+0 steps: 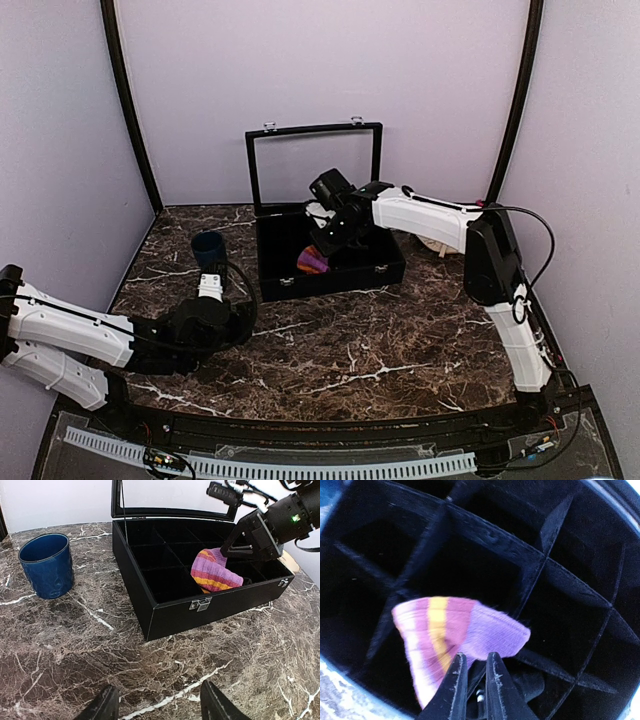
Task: Roll the socks
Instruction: Place the sock in the storage box.
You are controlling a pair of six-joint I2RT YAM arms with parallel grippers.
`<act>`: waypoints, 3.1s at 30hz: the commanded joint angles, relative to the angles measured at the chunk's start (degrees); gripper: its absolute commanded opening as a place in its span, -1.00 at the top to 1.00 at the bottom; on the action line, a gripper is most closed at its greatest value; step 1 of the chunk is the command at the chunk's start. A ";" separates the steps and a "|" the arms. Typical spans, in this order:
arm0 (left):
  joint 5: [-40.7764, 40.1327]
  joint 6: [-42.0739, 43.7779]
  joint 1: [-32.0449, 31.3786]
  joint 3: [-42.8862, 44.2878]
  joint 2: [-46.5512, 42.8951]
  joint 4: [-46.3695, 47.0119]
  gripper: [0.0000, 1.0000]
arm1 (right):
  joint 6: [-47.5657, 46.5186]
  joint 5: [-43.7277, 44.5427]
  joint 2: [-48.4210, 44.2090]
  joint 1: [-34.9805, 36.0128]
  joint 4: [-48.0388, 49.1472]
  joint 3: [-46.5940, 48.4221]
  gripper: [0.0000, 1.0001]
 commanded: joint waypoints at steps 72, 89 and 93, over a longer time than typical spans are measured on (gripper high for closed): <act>-1.09 -0.19 0.22 -1.57 -2.08 1.74 -0.15 | -2.68 -7.36 -2.57 1.41 -9.37 -4.29 0.66; -0.91 0.36 0.22 -0.17 -1.18 0.86 -0.15 | -0.15 -1.19 -2.62 -0.38 -1.99 -0.15 0.13; -0.89 0.10 0.22 -0.28 -1.23 0.77 -0.15 | 1.02 1.53 -2.23 -1.31 1.84 -1.33 0.13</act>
